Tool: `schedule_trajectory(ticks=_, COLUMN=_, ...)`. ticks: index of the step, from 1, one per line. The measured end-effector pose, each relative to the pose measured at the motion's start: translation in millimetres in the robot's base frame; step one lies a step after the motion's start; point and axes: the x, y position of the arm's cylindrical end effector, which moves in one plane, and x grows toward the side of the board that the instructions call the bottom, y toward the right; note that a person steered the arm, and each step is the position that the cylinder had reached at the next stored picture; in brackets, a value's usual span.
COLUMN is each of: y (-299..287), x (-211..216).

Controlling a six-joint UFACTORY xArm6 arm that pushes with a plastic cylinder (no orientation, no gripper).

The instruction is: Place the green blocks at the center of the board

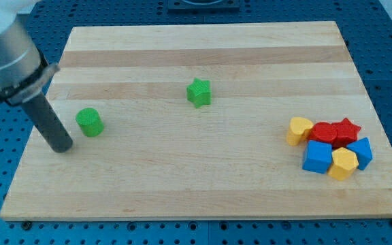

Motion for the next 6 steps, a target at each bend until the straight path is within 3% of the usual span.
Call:
schedule_trajectory(ticks=1, y=3.2, x=-16.4)
schedule_trajectory(ticks=3, y=21.2, x=-5.2)
schedule_trajectory(ticks=5, y=43.1, x=-48.2)
schedule_trajectory(ticks=6, y=66.5, x=-48.9)
